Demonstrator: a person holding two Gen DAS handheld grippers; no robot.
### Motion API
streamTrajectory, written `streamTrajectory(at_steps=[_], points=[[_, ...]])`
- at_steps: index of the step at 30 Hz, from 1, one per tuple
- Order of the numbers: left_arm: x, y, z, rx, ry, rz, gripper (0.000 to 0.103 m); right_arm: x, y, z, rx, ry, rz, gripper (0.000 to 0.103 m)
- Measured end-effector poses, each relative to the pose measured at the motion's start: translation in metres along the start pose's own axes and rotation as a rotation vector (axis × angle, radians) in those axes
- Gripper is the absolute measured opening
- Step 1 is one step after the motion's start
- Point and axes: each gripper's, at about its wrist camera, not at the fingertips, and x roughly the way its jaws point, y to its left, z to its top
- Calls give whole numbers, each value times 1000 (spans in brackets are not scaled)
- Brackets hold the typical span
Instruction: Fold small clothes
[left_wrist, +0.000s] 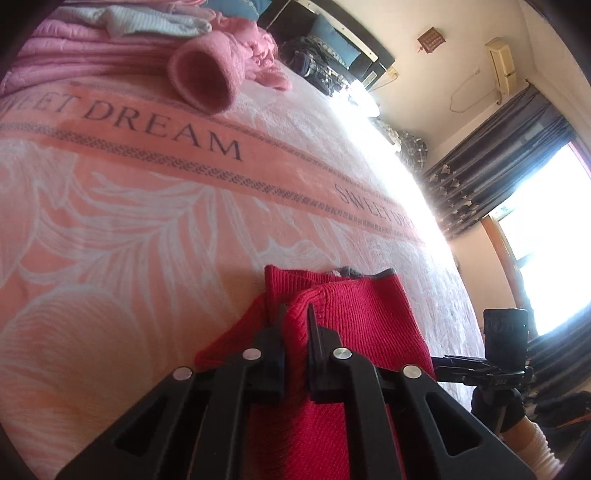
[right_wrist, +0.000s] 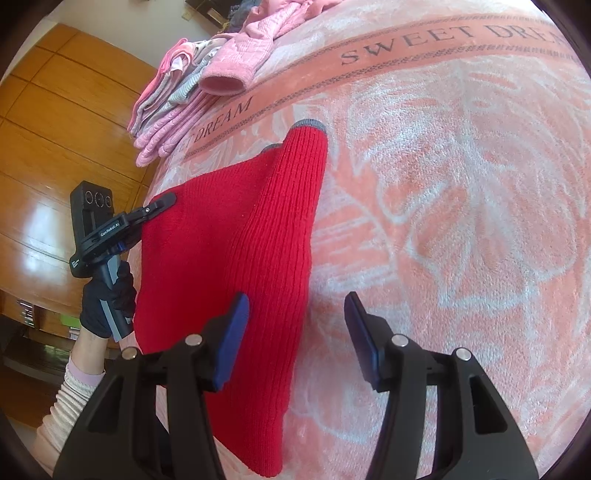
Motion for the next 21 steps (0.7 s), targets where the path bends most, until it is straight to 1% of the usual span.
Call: streamTrajectory(at_steps=[2,5,7,8,9,11,12,13,15,16,17,18,19,21], points=[[12,9,-1,-27,38,11,8,2,-1,-1,8,2,2,54],[31,22,-6,-60,82,-18,9,4,0,-1,17,4,0,54],[28,27,-4,-98,81,-48,10,3,2,0,17,4,-1,54],[22,29,-3,-110,79,-49,14,1,3,0,14,1,-5,54],[14,30,-2,-114,66,-42,16,-1,5,0,9,-5,-9,54],[-11,26,-5,-92,6,-19,17,-11,11,-2,-13,-31,-29,54],[-26,22,-8,-79,-24,-16,17,-16,18,-4,-38,-42,-38,54],[-40,16,-13,-78,-53,-33,17,-20,26,-6,-67,-46,-43,54],[-62,-2,-25,-85,-65,-79,18,-25,42,-11,-116,-45,-35,54],[-69,-14,-33,-78,-57,-97,19,-26,51,-14,-133,-39,-18,54],[-73,-28,-41,-66,-47,-128,26,-26,59,-18,-146,-29,1,54],[-75,-41,-51,-49,-32,-151,31,-24,67,-21,-162,-18,16,54],[-74,-53,-60,-25,-14,-152,38,-20,75,-25,-179,-1,27,54],[-67,-73,-76,24,26,-159,39,-13,86,-32,-203,23,38,54]])
